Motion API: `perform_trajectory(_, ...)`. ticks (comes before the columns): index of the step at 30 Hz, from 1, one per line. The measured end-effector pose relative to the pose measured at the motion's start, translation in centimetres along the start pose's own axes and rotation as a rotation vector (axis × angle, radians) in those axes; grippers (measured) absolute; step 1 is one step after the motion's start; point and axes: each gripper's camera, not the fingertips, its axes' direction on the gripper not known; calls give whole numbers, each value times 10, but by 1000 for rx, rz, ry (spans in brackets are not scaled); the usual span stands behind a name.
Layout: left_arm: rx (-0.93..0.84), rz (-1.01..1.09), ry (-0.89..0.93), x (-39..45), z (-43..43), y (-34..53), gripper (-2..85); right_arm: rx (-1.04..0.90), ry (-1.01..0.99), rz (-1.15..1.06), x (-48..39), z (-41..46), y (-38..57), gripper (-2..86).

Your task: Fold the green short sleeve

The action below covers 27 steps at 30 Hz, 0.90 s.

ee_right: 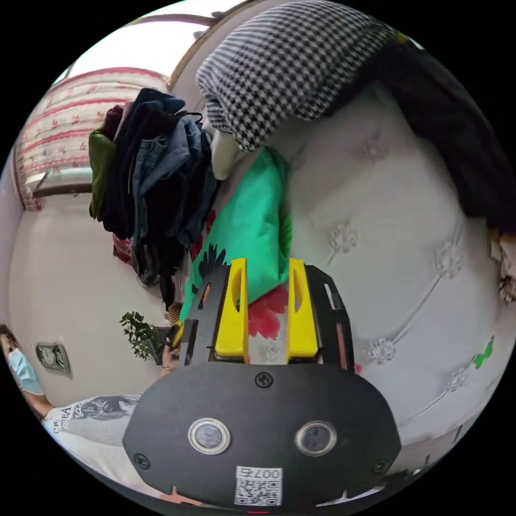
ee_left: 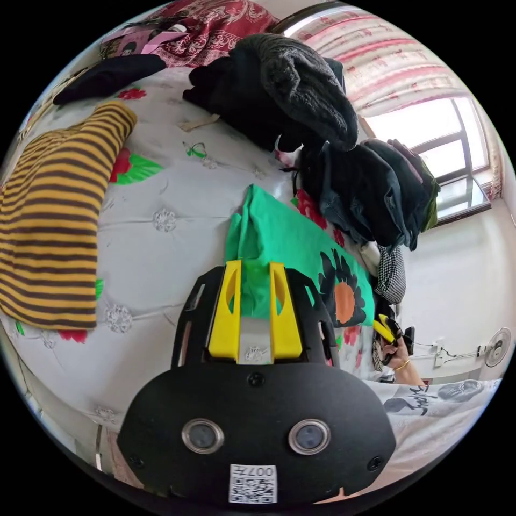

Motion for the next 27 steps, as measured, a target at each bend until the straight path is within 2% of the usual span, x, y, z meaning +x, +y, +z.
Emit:
perform_trajectory(4,-101,-20,-20,-12,38,-7,82,-81,-78,71,18,29,6,68)
perform_trajectory(6,-130,-9,-20,-16,52,-14,60,-80,-54,71,15,37,0,61)
perform_trajectory(9,-173,-25,40,-30,57,-22,47,-86,-12,59,11,34,-7,53)
perform_trajectory(11,-185,-50,104,-40,51,-17,43,-55,-65,44,16,13,-1,50)
perform_trajectory(15,-238,-78,192,-52,53,42,43,-58,-48,114,47,-13,25,47)
perform_trajectory(20,-188,-185,371,-72,58,108,54,-53,49,176,74,-33,41,45)
perform_trajectory(21,-170,-191,380,-74,55,113,56,-57,65,157,67,-33,38,44)
perform_trajectory(24,-118,-148,377,-70,38,110,65,-38,127,-91,-9,-34,22,43)
perform_trajectory(26,-73,-116,357,-67,23,107,72,-61,92,-400,-98,-28,24,44)
perform_trajectory(27,-41,-104,354,-66,15,107,74,-84,85,-481,-120,-23,28,45)
